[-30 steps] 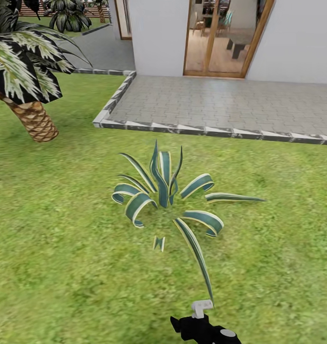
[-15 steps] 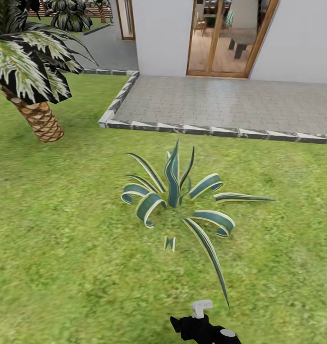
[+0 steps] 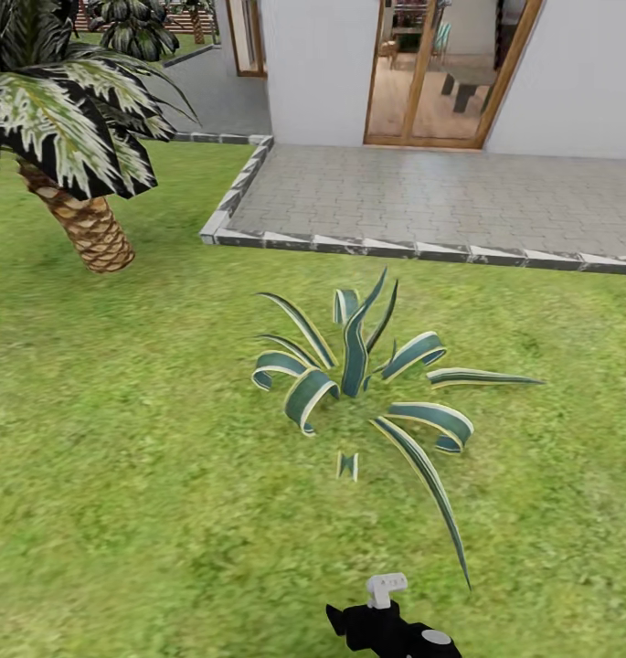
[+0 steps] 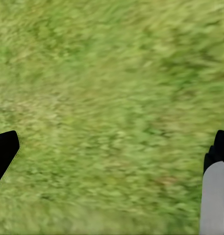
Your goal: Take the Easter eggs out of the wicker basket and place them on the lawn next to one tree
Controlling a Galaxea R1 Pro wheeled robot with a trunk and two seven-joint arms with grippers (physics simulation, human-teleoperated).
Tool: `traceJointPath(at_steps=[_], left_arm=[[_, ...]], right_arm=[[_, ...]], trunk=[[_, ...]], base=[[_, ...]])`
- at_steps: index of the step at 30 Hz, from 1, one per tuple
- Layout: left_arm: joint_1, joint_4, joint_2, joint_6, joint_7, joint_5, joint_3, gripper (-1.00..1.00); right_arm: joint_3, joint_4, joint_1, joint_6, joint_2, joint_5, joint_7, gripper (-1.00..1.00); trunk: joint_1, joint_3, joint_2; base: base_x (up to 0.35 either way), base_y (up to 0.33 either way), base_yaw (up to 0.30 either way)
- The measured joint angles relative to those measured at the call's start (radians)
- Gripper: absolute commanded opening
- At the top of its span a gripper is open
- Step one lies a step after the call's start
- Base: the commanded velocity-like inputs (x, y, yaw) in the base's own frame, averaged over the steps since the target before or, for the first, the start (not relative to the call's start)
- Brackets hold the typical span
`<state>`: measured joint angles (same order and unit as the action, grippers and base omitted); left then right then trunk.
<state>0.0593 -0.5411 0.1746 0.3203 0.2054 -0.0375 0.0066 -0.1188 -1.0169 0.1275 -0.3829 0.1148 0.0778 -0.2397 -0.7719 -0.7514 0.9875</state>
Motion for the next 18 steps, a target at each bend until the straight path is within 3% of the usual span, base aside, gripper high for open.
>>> traceJointPath(at_steps=[18], left_arm=[[0.000, 0.009, 0.001, -0.001, 0.000, 0.002, 0.000, 1.00]], right_arm=[[0.000, 0.002, 0.000, 0.003, -0.001, 0.001, -0.001, 1.00]], trunk=[[0.000, 0.000, 0.000]], base=[[0.000, 0.284, 0.000]])
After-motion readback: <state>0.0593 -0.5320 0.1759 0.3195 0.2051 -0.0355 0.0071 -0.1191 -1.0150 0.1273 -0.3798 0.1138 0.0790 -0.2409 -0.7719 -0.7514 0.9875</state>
